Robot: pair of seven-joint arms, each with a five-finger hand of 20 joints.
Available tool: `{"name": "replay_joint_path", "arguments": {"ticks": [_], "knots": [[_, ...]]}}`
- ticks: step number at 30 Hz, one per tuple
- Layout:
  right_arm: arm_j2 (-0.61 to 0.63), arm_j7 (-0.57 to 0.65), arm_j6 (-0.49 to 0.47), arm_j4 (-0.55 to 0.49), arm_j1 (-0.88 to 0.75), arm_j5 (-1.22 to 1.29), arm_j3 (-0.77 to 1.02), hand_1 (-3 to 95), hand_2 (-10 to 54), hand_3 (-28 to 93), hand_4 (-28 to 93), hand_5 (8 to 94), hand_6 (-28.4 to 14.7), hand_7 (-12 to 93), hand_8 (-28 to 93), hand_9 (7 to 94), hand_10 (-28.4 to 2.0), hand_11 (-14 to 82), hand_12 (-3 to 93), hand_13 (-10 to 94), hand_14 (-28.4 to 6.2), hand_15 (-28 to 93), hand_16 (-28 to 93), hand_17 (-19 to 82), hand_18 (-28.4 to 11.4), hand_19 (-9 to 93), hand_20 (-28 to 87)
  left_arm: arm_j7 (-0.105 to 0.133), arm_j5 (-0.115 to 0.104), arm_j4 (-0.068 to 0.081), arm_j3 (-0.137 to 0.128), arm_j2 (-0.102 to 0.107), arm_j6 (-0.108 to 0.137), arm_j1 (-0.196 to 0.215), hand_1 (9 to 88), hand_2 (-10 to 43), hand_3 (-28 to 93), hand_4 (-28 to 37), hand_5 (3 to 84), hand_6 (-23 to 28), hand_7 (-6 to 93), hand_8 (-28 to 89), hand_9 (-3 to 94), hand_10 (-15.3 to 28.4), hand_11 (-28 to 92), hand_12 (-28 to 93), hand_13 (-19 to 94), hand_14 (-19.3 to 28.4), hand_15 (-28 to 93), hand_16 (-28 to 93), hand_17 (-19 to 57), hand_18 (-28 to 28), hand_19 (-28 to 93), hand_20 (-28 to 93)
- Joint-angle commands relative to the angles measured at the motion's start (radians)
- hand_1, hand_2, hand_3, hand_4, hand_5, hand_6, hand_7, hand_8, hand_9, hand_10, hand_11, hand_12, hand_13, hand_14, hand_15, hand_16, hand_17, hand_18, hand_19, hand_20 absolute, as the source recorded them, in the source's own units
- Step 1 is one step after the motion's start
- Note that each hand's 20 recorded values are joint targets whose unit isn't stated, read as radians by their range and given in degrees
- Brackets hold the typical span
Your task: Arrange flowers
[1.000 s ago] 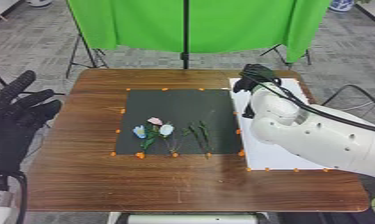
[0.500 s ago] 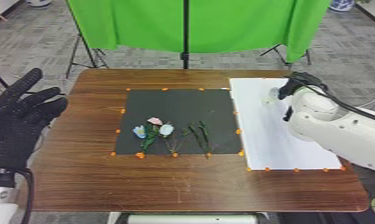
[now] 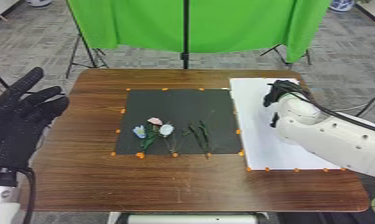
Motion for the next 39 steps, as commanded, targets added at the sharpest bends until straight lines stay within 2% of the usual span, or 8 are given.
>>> {"name": "replay_joint_path", "arguments": {"ticks": [1, 2, 5, 8, 15, 24, 31, 39], "knots": [[-0.024, 0.015, -0.047, 0.021, -0.019, 0.007, 0.01, 35.8, -9.5, 76, -28, 45.1, 2.6, 14, -12, 70.0, -14.8, 29.1, 15.8, 72, -8.2, 67, 15, 39, -20.1, 92, -3, -0.017, 0.002, 0.01, 0.001, -0.009, -0.009, -0.007, 23.0, 6.7, 78, -22.7, 32.7, 7.7, 16.8, -10, 34.0, 21.3, 32, 13, 27, 28.4, 62, -12, -5.3, 26.3, 62, 27], [-0.025, 0.021, -0.051, 0.024, -0.031, 0.004, 0.018, 35.8, -9.5, 76, -28, 45.3, 2.6, 14, -12, 70.0, -14.8, 29.0, 15.7, 72, -8.2, 67, 15, 39, -20.1, 92, -3, -0.03, 0.006, 0.011, 0.001, -0.012, -0.013, -0.013, 23.0, 6.7, 78, -22.7, 32.7, 7.7, 16.8, -10, 34.0, 21.3, 32, 13, 27, 28.4, 62, -12, -5.2, 26.3, 62, 27], [-0.02, 0.027, -0.035, 0.025, -0.047, -0.002, 0.019, 36.7, -9.5, 76, -28, 50.3, 3.8, 15, -13, 70.3, -14.7, 27.7, 15.4, 72, -8.1, 66, 15, 39, -19.9, 91, -3, -0.039, 0.01, 0.013, 0.003, -0.015, -0.019, -0.021, 23.0, 6.7, 78, -22.7, 32.7, 7.7, 16.8, -10, 34.0, 21.3, 32, 13, 27, 28.4, 62, -12, -5.2, 26.3, 62, 27], [-0.019, 0.028, -0.025, 0.023, -0.052, -0.018, 0.002, 39.9, -9.5, 76, -28, 61.1, 4.3, 15, -13, 73.7, -12.2, 24.2, 15.0, 74, -7.2, 63, 15, 39, -19.5, 90, -3, -0.045, 0.011, 0.014, 0.002, -0.019, -0.019, -0.024, 23.0, 6.7, 78, -22.8, 32.7, 7.8, 16.9, -10, 34.0, 21.2, 32, 13, 27, 28.4, 62, -12, -5.2, 26.3, 62, 27], [-0.017, 0.024, 0.156, 0.023, -0.002, -0.144, -0.158, 51.9, -9.5, 68, -28, 84.2, 4.4, 17, 0, 88.7, -6.9, 14.0, 25.9, 83, -2.8, 56, 19, 43, -16.4, 90, -1, -0.042, 0.004, 0.017, 0.005, -0.006, -0.021, -0.025, 23.0, 6.7, 78, -22.7, 32.9, 7.9, 16.7, -10, 34.0, 21.3, 32, 13, 27, 28.4, 62, -12, -5.2, 26.3, 62, 27], [-0.017, 0.018, 0.275, 0.02, 0.035, -0.213, -0.203, 53.4, -9.5, 69, -28, 86.5, 3.4, 17, 2, 92.5, -6.0, 11.8, 29.8, 86, -1.3, 55, 21, 44, -15.4, 92, -2, -0.035, 0.008, 0.013, 0.005, -0.019, -0.016, -0.02, 23.0, 6.8, 78, -22.7, 32.9, 7.9, 16.7, -10, 34.0, 21.3, 32, 13, 27, 28.4, 62, -12, -5.3, 26.3, 62, 27], [-0.026, -0.015, 0.341, -0.046, 0.088, -0.242, -0.21, 53.4, -9.5, 71, -28, 87.1, 2.8, 17, 2, 93.0, -6.6, 12.3, 30.3, 86, -1.2, 55, 21, 44, -15.3, 92, -1, -0.026, 0.007, 0.007, -0.001, -0.02, -0.013, -0.005, 23.0, 6.7, 78, -22.7, 32.9, 7.9, 16.7, -10, 34.0, 21.3, 32, 13, 27, 28.4, 62, -12, -5.2, 26.3, 62, 27], [-0.137, -0.085, 0.369, -0.131, 0.048, -0.257, -0.158, 53.1, -9.5, 71, -28, 87.2, 2.3, 17, 3, 93.1, -6.9, 12.5, 30.2, 86, -1.3, 56, 21, 44, -15.4, 93, -1, -0.025, 0.007, 0.004, 0.003, -0.023, -0.007, -0.003, 23.1, 6.8, 78, -22.7, 32.9, 7.9, 16.7, -10, 34.1, 21.3, 32, 13, 27, 28.4, 62, -12, -5.2, 26.3, 62, 27]]}}
